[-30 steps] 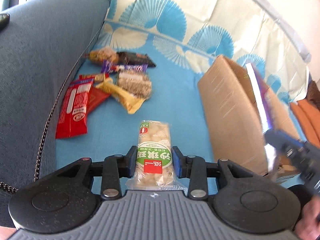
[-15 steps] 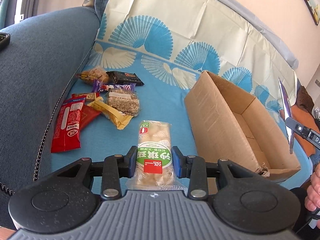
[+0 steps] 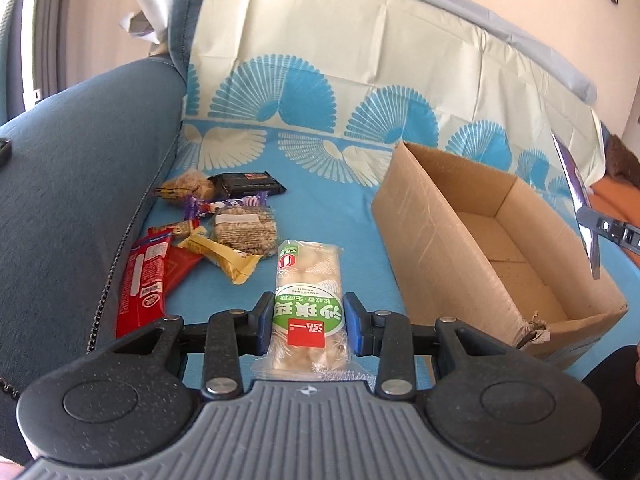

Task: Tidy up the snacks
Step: 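Carry both snacks over the cardboard box and open both tools to drop them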

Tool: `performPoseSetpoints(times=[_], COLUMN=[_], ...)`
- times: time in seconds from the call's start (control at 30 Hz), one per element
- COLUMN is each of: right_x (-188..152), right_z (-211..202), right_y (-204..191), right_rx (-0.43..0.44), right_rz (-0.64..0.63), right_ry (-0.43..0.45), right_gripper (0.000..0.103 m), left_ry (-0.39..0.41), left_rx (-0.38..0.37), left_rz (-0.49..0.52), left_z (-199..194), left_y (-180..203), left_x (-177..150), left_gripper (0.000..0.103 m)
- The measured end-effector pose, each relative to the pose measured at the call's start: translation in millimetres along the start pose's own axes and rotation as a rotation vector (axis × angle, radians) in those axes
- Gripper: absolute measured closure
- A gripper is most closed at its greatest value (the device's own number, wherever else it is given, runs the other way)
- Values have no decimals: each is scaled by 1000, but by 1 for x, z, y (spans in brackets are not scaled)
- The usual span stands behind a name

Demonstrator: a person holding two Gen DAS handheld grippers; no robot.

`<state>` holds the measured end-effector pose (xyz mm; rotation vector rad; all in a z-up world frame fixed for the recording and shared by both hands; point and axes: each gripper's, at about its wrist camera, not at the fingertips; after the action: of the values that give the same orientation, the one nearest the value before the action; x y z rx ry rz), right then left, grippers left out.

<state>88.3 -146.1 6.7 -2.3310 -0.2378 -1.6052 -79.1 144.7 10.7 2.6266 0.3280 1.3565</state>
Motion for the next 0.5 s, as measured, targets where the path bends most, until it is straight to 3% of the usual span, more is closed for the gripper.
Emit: performPoseSetpoints(times=[0.2,0.5], right_x=[-1,1], right_z=[5,11], right_y=[0,15], right_rx=[-2,-12], right_rz=[8,72], right_ry=[0,-2], right_gripper=[79,79], left_ry=[21,62], left_rx=[-27,-81], left_rz=[-57,11], left_z=[6,19], left_y=[20,78], left_x=[18,54], left_gripper=[63,63])
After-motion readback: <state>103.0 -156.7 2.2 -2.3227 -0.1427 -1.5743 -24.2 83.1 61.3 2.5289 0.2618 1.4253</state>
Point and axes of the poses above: each gripper's, at about its wrist camera, not at the fingertips, and z roughly the way its jaws point, y to its right, x to its top, and after that the axes turned 12 degrees about -x, right-handed
